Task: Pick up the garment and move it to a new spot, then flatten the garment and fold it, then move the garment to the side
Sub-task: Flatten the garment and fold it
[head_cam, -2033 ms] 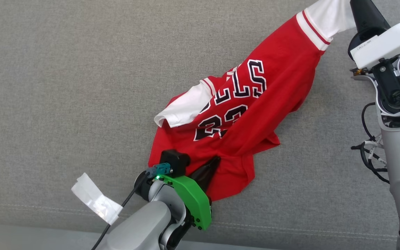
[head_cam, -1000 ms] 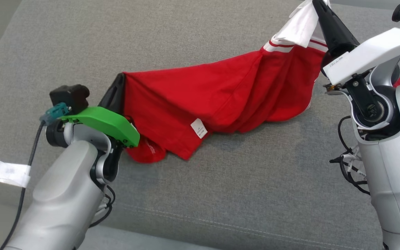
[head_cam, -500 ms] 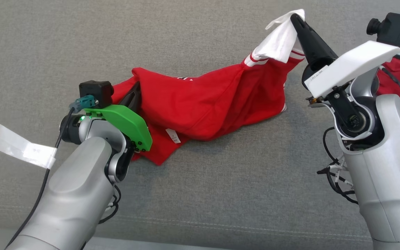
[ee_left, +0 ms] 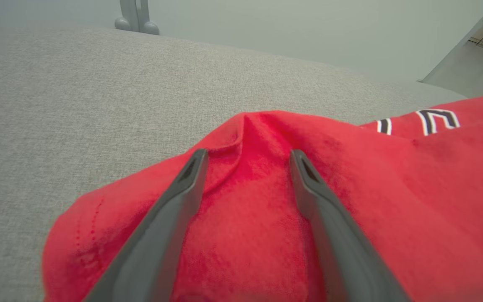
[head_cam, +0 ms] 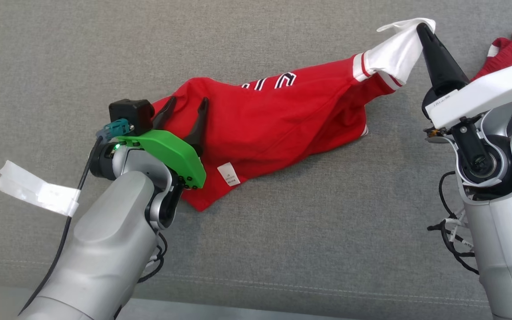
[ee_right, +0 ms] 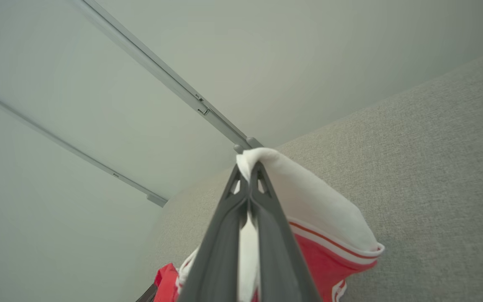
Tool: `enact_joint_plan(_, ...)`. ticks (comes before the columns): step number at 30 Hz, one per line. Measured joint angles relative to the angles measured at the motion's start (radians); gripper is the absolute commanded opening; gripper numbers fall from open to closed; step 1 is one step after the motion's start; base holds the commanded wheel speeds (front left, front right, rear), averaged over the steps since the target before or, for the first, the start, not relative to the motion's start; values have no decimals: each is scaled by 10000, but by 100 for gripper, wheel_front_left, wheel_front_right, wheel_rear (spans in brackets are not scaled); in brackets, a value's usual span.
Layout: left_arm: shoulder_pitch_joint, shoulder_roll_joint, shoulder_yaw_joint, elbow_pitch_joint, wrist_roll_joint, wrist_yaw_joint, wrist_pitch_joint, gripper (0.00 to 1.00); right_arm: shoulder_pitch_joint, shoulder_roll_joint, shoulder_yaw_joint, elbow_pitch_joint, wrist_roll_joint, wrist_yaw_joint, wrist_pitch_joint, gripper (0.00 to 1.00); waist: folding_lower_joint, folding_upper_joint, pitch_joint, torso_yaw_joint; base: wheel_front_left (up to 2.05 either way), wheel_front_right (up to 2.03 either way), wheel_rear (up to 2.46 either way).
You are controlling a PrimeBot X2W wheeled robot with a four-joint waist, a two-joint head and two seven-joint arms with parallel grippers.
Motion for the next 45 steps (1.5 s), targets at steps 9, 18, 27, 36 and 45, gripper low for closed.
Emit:
enact_joint_plan(9, 843, -42, 336, -418, -596, -236, -251, 100, 368, 23, -125, 128, 109, 4, -263, 0, 0, 0, -246, 482, 0, 0, 0)
enact_joint_plan(18, 2555, -136, 311, -934, -1018, -311, -347, 100, 816, 46, -280, 205, 253, 10, -389, 0, 0, 0, -677, 894, 0, 0, 0)
enact_joint_plan(27, 3294, -128, 234, -1202, -1126, -232, -347, 100, 835, 102, -151, 161, 267, 10, -374, 0, 0, 0, -763, 947, 0, 0, 0)
enact_joint_plan(36, 3321, -150, 79, -1538, -1108, -230, -349, 100, 838, 88, -140, 117, 265, 10, -339, 0, 0, 0, -728, 871, 0, 0, 0)
enact_joint_plan(45, 3463, -98, -115, -1785, -1030, -184, -341, 42, 845, 86, -138, 82, 265, 10, -339, 0, 0, 0, -724, 746, 0, 0, 0)
